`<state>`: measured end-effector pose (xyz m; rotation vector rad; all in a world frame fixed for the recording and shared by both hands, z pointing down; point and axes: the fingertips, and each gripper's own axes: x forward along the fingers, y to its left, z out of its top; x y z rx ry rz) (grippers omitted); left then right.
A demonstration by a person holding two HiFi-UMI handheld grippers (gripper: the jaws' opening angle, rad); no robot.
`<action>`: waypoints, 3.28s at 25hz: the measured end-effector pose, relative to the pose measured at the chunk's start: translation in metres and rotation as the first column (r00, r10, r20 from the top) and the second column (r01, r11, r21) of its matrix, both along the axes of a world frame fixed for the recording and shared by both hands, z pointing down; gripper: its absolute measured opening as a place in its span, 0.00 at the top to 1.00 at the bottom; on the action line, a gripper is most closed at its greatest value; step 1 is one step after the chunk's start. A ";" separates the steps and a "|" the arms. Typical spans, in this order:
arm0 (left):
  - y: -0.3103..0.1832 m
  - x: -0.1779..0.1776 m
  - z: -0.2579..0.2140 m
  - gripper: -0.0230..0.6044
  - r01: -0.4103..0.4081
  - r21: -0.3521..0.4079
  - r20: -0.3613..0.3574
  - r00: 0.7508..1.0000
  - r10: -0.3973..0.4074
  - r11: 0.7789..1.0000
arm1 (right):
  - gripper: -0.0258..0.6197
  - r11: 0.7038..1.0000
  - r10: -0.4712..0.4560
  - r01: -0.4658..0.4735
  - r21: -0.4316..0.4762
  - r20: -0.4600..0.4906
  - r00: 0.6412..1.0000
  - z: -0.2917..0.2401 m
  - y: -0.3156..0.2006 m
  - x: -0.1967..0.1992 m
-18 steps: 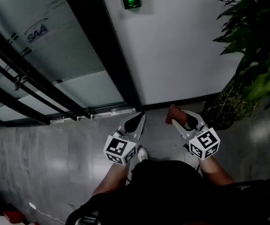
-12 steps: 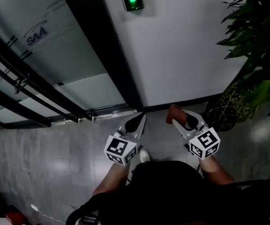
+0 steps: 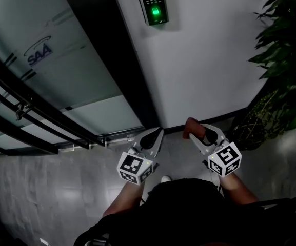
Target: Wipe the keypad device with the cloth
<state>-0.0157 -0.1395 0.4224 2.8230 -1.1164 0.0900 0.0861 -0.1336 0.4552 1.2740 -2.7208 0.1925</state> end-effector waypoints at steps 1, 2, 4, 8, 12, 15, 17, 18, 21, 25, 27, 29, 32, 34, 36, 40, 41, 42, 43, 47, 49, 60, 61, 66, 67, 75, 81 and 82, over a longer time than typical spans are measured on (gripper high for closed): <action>-0.004 -0.006 -0.001 0.94 -0.009 0.003 0.000 1.000 0.009 1.000 | 0.73 1.000 0.008 -0.008 0.005 -0.001 1.000 -0.002 -0.004 -0.006; -0.009 -0.012 -0.002 0.94 -0.016 0.006 0.000 1.000 0.016 1.000 | 0.73 1.000 0.016 -0.016 0.010 -0.002 1.000 -0.003 -0.008 -0.013; -0.017 -0.024 -0.004 0.94 -0.033 0.015 0.001 0.999 0.033 0.999 | 0.73 0.999 0.033 -0.033 0.022 -0.004 0.999 -0.008 -0.018 -0.025; -0.027 -0.044 -0.004 0.94 -0.079 0.027 0.003 0.997 0.079 0.997 | 0.73 0.996 0.072 -0.071 0.055 -0.021 0.997 -0.016 -0.038 -0.047; -0.035 -0.059 0.005 0.94 -0.097 0.009 0.002 0.995 0.097 0.995 | 0.73 0.989 0.097 -0.090 0.116 -0.061 0.993 -0.038 -0.063 -0.061; -0.038 -0.062 0.011 0.94 -0.104 -0.007 -0.009 0.995 0.104 0.995 | 0.73 0.977 0.117 -0.092 0.193 -0.124 0.985 -0.068 -0.088 -0.060; -0.042 -0.063 0.014 0.94 -0.104 -0.010 -0.009 0.995 0.104 0.994 | 0.73 0.960 0.134 -0.083 0.266 -0.179 0.975 -0.096 -0.111 -0.059; -0.044 -0.064 0.015 0.94 -0.102 -0.009 -0.008 0.995 0.102 0.995 | 0.73 0.950 0.142 -0.075 0.304 -0.205 0.968 -0.113 -0.123 -0.059; -0.051 -0.067 0.017 0.94 -0.076 -0.007 -0.017 0.997 0.076 0.997 | 0.73 0.910 0.163 -0.045 0.412 -0.257 0.952 -0.168 -0.157 -0.061; -0.058 -0.073 0.016 0.94 -0.012 -0.008 -0.031 0.999 0.012 1.000 | 0.73 0.860 0.200 -0.039 0.509 -0.265 0.943 -0.237 -0.195 -0.062; -0.060 -0.074 0.015 0.94 0.012 -0.009 -0.032 0.999 -0.012 1.000 | 0.73 0.837 0.219 -0.048 0.544 -0.254 0.942 -0.266 -0.211 -0.062; -0.061 -0.072 0.014 0.94 0.025 -0.009 -0.031 0.999 -0.026 1.000 | 0.73 0.818 0.230 -0.054 0.572 -0.240 0.943 -0.291 -0.225 -0.063; -0.065 -0.065 0.015 0.94 0.042 -0.011 -0.031 0.999 -0.043 0.999 | 0.73 0.790 0.239 -0.061 0.610 -0.215 0.947 -0.323 -0.237 -0.064; -0.067 -0.061 0.015 0.94 0.052 -0.018 -0.040 0.998 -0.052 0.999 | 0.73 0.774 0.246 -0.067 0.630 -0.202 0.948 -0.343 -0.243 -0.063; -0.068 -0.059 0.015 0.94 0.059 -0.023 -0.041 0.997 -0.059 0.998 | 0.73 0.762 0.258 -0.076 0.643 -0.193 0.947 -0.361 -0.252 -0.063; -0.066 -0.058 0.018 0.94 0.075 -0.032 -0.036 0.996 -0.076 0.997 | 0.73 0.746 0.287 -0.096 0.659 -0.187 0.939 -0.389 -0.271 -0.067; -0.065 -0.059 0.018 0.94 0.079 -0.034 -0.036 0.996 -0.081 0.996 | 0.73 0.743 0.295 -0.100 0.661 -0.190 0.936 -0.393 -0.275 -0.068; -0.064 -0.060 0.018 0.94 0.083 -0.035 -0.036 0.996 -0.085 0.996 | 0.73 0.742 0.303 -0.104 0.662 -0.193 0.933 -0.397 -0.279 -0.070; -0.064 -0.062 0.019 0.94 0.087 -0.036 -0.037 0.995 -0.088 0.996 | 0.73 0.741 0.312 -0.108 0.663 -0.197 0.930 -0.400 -0.283 -0.072; -0.062 -0.070 0.022 0.94 0.101 -0.033 -0.033 0.994 -0.103 0.994 | 0.73 0.741 0.339 -0.119 0.661 -0.215 0.916 -0.398 -0.298 -0.075; -0.061 -0.072 0.021 0.94 0.105 -0.035 -0.035 0.994 -0.106 0.994 | 0.73 0.732 0.354 -0.121 0.670 -0.222 0.908 -0.394 -0.301 -0.078; -0.059 -0.077 0.027 0.94 0.097 -0.047 -0.032 0.995 -0.099 0.994 | 0.73 0.753 0.356 -0.125 0.646 -0.242 0.903 -0.356 -0.300 -0.080; -0.059 -0.077 0.027 0.94 0.095 -0.049 -0.032 0.995 -0.097 0.994 | 0.73 0.755 0.356 -0.124 0.643 -0.244 0.902 -0.353 -0.300 -0.080; -0.058 -0.074 0.028 0.94 0.087 -0.053 -0.031 0.996 -0.089 0.995 | 0.73 0.774 0.346 -0.127 0.620 -0.246 0.905 -0.331 -0.300 -0.077; -0.058 -0.073 0.028 0.94 0.086 -0.053 -0.030 0.996 -0.088 0.995 | 0.73 0.778 0.344 -0.128 0.615 -0.246 0.906 -0.327 -0.300 -0.077; -0.056 -0.074 0.026 0.94 0.091 -0.054 -0.029 0.995 -0.093 0.994 | 0.73 0.798 0.335 -0.134 0.587 -0.247 0.909 -0.304 -0.300 -0.074; -0.056 -0.071 0.026 0.94 0.083 -0.056 -0.028 0.996 -0.085 0.995 | 0.73 0.811 0.332 -0.134 0.570 -0.259 0.907 -0.289 -0.301 -0.072; -0.055 -0.070 0.027 0.94 0.081 -0.056 -0.027 0.996 -0.083 0.995 | 0.73 0.814 0.331 -0.131 0.566 -0.265 0.906 -0.285 -0.301 -0.072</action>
